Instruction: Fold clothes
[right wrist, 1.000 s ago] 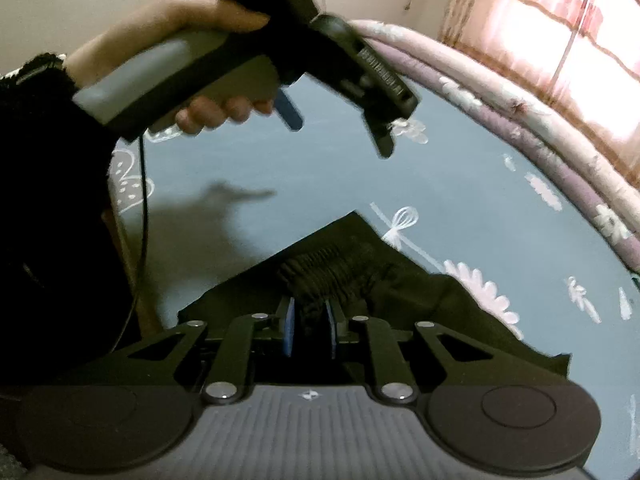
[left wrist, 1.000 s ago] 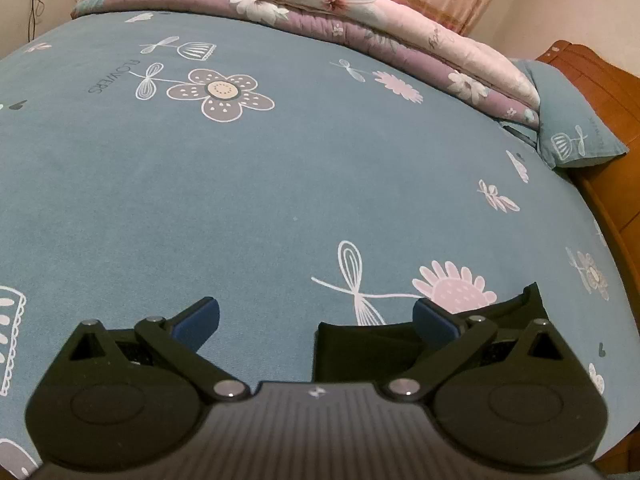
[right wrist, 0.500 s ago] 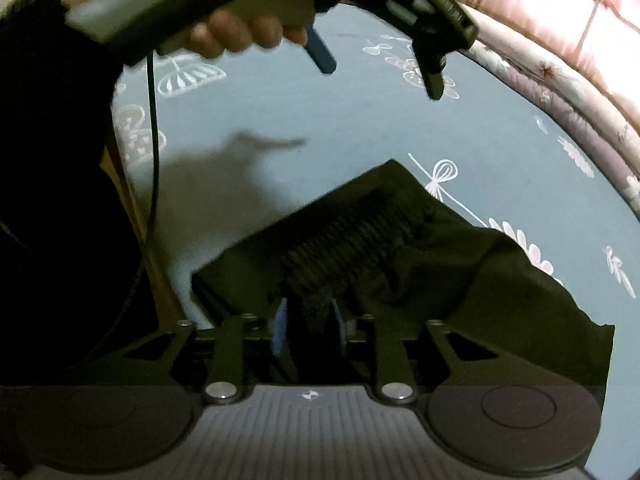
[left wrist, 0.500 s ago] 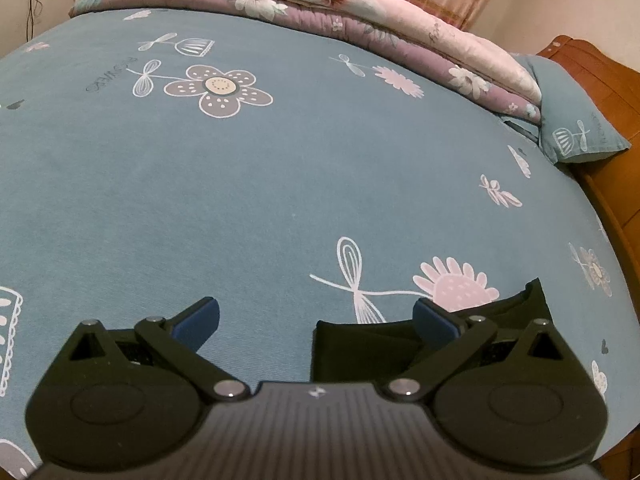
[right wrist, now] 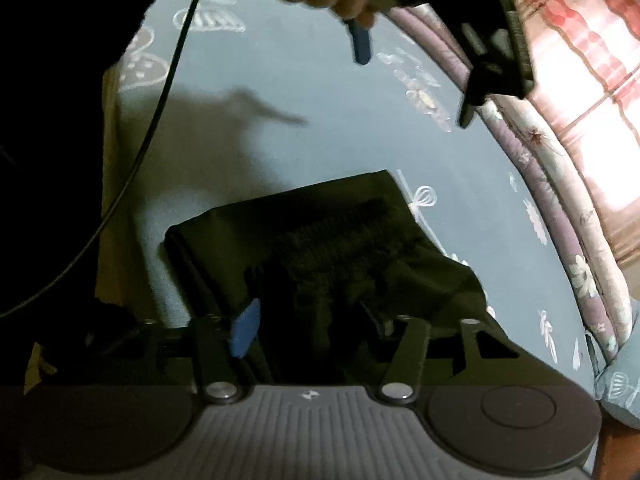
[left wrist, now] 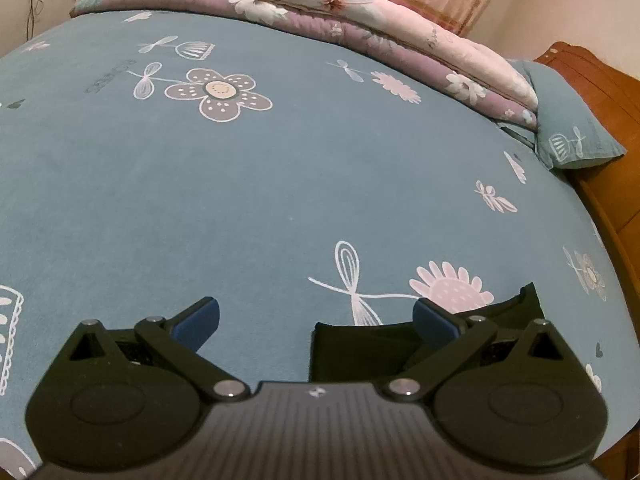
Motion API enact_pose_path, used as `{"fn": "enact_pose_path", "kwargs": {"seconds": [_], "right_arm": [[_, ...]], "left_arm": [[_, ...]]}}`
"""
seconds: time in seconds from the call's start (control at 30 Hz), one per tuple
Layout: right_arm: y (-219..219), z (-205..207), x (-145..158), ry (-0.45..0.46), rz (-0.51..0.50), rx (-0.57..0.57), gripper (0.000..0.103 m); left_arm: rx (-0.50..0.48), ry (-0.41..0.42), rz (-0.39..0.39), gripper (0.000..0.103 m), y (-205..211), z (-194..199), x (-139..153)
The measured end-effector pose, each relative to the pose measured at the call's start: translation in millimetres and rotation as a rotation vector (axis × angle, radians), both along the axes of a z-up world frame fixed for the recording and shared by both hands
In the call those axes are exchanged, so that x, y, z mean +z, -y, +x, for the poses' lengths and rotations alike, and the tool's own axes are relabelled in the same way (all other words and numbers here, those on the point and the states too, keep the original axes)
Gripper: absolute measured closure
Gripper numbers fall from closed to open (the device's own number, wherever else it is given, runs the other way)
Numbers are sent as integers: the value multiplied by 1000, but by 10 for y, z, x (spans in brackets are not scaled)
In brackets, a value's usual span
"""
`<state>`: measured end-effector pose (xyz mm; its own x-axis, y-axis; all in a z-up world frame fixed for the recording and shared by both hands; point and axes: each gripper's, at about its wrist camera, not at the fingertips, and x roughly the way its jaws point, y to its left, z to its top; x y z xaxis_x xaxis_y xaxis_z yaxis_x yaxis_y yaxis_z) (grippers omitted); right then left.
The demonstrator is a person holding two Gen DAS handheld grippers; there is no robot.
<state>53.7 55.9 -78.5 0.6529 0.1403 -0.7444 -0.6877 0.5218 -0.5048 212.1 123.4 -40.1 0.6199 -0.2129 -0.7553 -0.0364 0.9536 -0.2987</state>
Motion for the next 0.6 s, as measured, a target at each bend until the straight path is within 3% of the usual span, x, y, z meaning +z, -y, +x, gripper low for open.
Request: {"fn": "enact_pose_path", "kwargs": {"seconds": [0.13, 0.4, 0.47, 0.5, 0.6], "right_arm": [[-115, -89, -116, 72, -78, 26, 31], [-148, -79, -161, 128, -131, 37, 31], [-179, -111, -176, 143, -154, 62, 40], [-179, -111, -164, 137, -150, 66, 52], [-112, -44, -34, 92, -73, 25, 64]], "left_arm": [[-8, 0, -1, 1, 7, 1, -1], [-8, 3, -3, 1, 8, -3, 4], [-11, 2, -1, 1, 20, -1, 4], [-14, 3, -1, 1, 25, -4, 6], [-19, 6, 0, 1, 24, -16, 13]]}}
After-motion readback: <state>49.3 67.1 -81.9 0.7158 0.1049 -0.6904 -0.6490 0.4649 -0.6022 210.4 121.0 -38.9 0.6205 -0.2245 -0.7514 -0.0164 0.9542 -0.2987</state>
